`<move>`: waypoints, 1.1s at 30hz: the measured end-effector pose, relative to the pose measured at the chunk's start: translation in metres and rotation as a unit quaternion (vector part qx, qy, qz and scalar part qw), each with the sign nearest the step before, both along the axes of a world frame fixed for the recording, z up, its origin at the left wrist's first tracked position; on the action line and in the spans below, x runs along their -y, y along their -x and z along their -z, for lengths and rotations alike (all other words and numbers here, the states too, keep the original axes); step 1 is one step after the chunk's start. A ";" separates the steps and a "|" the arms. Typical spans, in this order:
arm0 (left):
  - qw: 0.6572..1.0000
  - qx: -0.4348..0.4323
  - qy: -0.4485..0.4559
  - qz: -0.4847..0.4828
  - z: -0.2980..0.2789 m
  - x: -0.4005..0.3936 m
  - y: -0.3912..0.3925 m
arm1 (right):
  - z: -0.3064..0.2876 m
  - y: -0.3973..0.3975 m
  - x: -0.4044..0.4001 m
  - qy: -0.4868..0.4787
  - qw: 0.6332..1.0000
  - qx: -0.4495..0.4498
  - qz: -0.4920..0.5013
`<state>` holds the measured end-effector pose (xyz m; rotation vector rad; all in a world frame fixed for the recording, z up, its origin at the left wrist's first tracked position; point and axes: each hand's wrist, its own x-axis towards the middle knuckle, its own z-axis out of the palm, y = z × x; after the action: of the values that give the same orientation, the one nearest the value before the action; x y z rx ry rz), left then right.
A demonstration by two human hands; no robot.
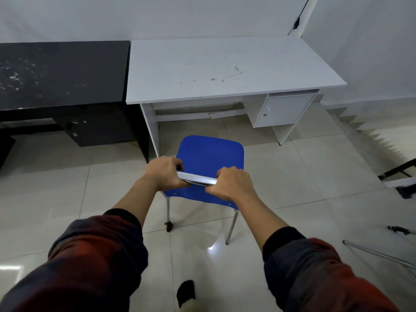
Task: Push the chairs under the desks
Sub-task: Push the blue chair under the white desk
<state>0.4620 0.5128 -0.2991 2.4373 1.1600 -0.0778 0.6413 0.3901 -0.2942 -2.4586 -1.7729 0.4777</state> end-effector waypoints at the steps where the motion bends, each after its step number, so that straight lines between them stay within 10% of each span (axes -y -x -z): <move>1: 1.000 0.000 -0.004 -0.002 0.000 -0.003 -0.005 | -0.002 -0.005 -0.005 0.006 1.000 -0.001 0.001; 33: 0.996 -0.034 -0.015 -0.079 0.002 0.016 -0.126 | 0.002 -0.151 -0.032 0.017 0.995 -0.012 -0.096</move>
<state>0.5881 0.4966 -0.3015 2.3745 1.3900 -0.0963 0.7923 0.4217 -0.2957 -2.3039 -2.0177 0.5542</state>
